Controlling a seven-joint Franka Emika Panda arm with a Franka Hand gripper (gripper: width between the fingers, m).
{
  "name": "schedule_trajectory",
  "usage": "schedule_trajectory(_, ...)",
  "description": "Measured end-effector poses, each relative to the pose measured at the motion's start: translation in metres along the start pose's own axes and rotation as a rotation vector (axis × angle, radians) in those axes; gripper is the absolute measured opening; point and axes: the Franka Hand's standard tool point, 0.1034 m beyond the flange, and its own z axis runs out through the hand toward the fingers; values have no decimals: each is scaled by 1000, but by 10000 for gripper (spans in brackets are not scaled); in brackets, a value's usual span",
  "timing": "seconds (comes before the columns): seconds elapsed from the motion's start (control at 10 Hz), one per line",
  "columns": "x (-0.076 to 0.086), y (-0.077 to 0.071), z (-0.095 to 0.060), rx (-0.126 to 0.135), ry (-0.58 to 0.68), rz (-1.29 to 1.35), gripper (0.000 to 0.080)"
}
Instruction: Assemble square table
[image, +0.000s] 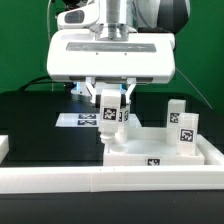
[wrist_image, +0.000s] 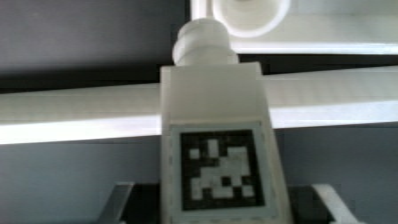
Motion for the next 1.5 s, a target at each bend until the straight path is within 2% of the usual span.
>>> schedule_trajectory(0.2, -2, -13, 1, 14, 3, -4, 290)
schedule_trajectory(0.4, -3, -19, 2, 17, 16, -11, 290)
schedule_trajectory(1.5, -15, -21, 12, 12, 5, -18, 290)
